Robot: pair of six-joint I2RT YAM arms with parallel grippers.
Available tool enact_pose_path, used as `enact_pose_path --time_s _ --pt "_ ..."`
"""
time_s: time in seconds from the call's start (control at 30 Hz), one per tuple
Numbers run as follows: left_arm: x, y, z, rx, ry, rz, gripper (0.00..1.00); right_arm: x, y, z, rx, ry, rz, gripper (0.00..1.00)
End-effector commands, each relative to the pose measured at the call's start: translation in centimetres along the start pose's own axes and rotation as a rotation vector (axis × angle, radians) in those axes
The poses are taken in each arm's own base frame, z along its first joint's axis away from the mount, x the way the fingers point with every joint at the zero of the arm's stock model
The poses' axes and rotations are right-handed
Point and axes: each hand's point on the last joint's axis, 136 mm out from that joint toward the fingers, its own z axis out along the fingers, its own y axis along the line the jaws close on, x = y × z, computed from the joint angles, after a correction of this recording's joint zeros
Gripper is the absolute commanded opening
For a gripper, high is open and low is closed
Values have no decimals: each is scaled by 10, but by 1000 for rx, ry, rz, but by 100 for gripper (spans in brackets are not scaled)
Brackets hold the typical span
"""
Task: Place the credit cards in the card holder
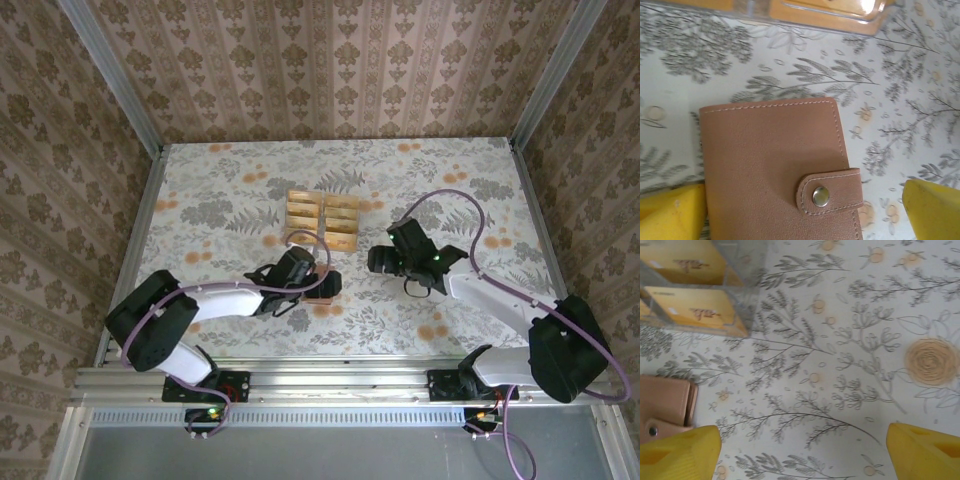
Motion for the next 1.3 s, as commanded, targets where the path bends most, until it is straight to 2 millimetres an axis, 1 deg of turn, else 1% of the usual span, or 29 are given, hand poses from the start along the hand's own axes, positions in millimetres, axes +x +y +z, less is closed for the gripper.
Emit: enact_pose_path --time_s 0.0,0.07,0.17,0.27,0.37,0.47,0.6,0.67,0.73,0.93,1.13,1.27 --pt "-7 -26 2 58 -25 -28 100 5 -11 -5 6 26 0 87" --pt "-6 -35 2 73 -27 -28 100 2 -15 -7 5 23 11 87" --pt "-9 -49 1 105 -37 -22 100 0 -20 -9 7 20 21 87" --pt "-16 -52 -3 105 -58 -45 100 2 -21 -10 5 32 23 86" --pt "-24 -44 -9 77 -81 -63 100 10 -14 -7 -37 61 36 83" --pt "-24 -33 -13 40 -72 -63 100 20 -9 -1 -65 89 51 82" --pt "-8 -20 -14 15 -36 -58 100 28 -7 7 -70 112 58 81" --pt "1 -17 -13 16 -20 -66 100 30 -7 10 -68 118 57 81" --pt "9 -17 -12 26 -9 -70 100 30 -6 10 -69 120 53 81" --pt "23 -32 -4 57 22 -59 100 27 -3 9 -78 118 39 81" --pt "27 -64 2 125 46 -33 100 22 -1 7 -81 111 26 81" --pt "25 -86 1 173 44 -10 100 20 0 6 -80 107 25 81"
